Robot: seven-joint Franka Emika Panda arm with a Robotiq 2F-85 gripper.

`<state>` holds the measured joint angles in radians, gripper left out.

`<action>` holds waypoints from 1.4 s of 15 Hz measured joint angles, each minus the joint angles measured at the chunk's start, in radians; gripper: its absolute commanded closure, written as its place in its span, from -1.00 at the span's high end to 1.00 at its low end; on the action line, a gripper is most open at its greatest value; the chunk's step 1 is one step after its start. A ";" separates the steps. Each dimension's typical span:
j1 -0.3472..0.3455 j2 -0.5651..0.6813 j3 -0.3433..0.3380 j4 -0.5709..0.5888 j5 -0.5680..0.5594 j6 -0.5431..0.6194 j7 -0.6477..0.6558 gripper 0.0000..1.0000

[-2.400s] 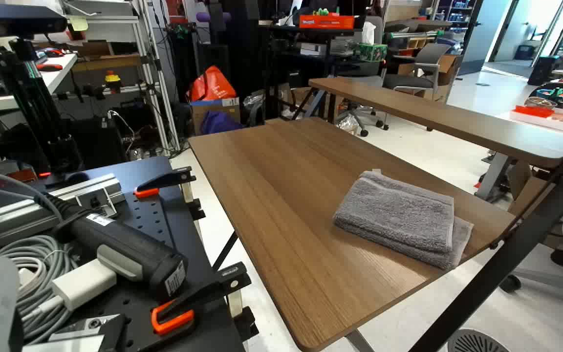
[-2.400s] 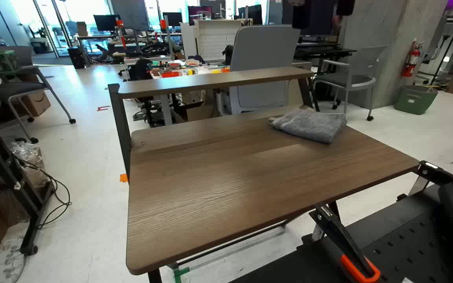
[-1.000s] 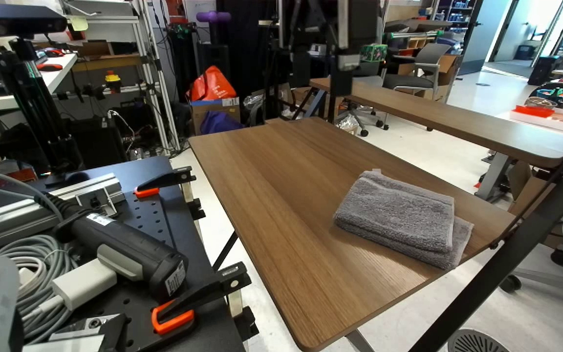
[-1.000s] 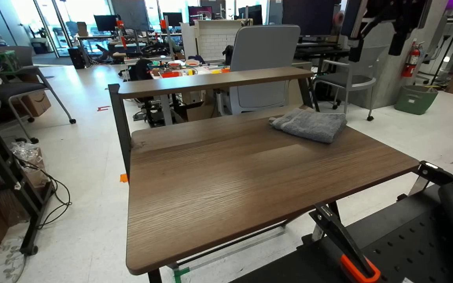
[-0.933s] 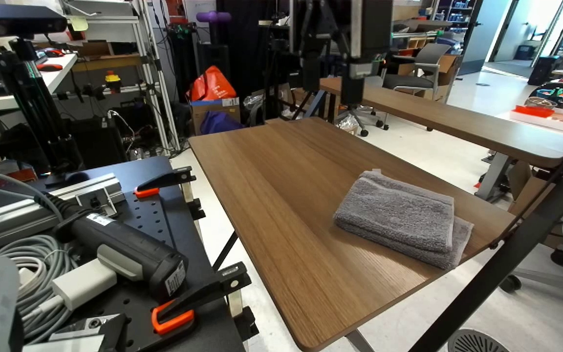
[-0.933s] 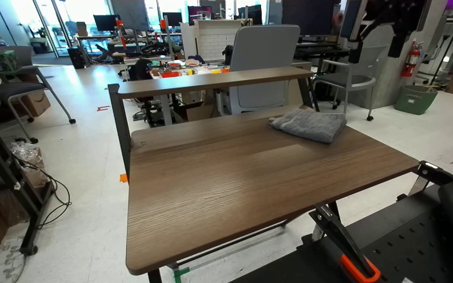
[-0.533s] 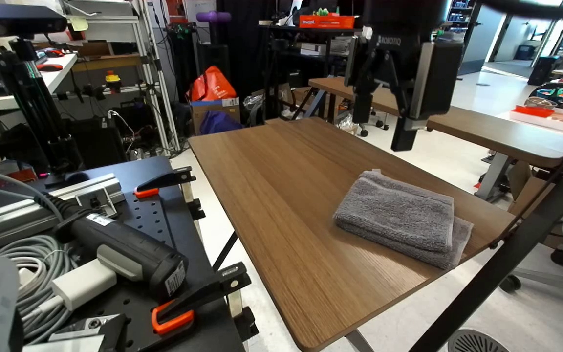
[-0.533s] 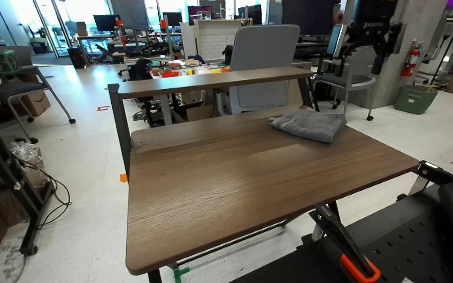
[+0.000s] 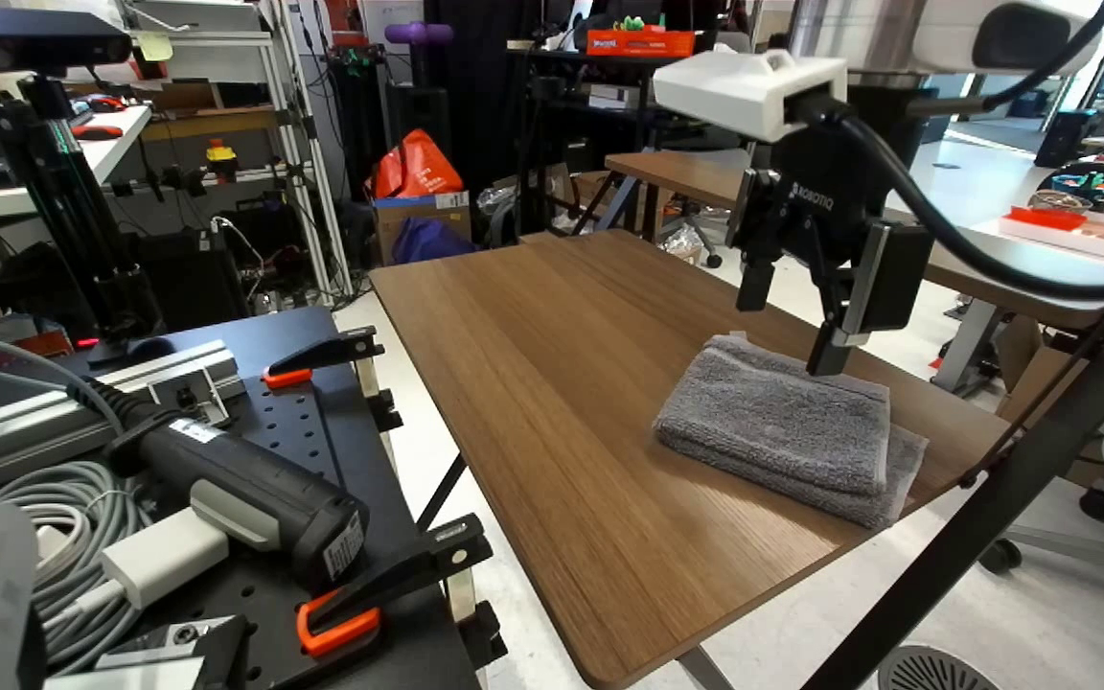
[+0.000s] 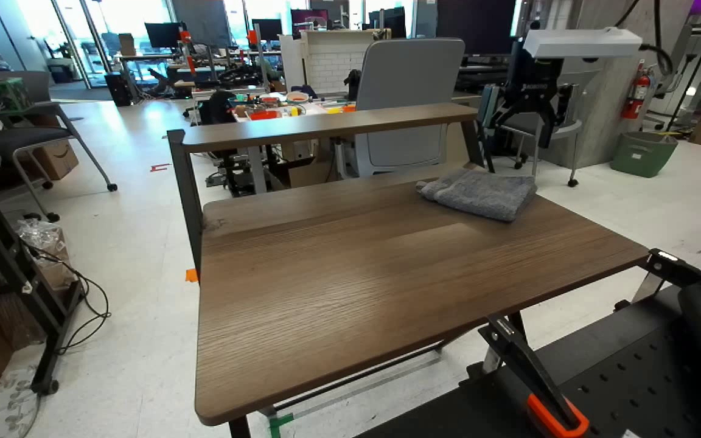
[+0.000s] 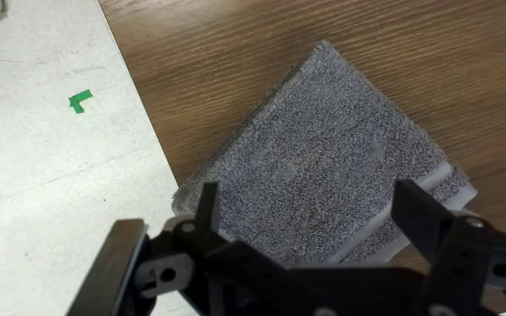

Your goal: Move the towel to the left

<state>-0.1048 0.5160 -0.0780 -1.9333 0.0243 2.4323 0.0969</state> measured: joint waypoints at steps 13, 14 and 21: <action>0.025 0.260 0.009 0.220 0.012 0.004 0.041 1.00; 0.033 0.273 0.009 0.231 0.012 0.004 0.045 1.00; 0.097 0.322 0.009 0.270 0.008 0.005 0.066 1.00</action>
<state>-0.0079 0.8379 -0.0689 -1.6632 0.0320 2.4371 0.1630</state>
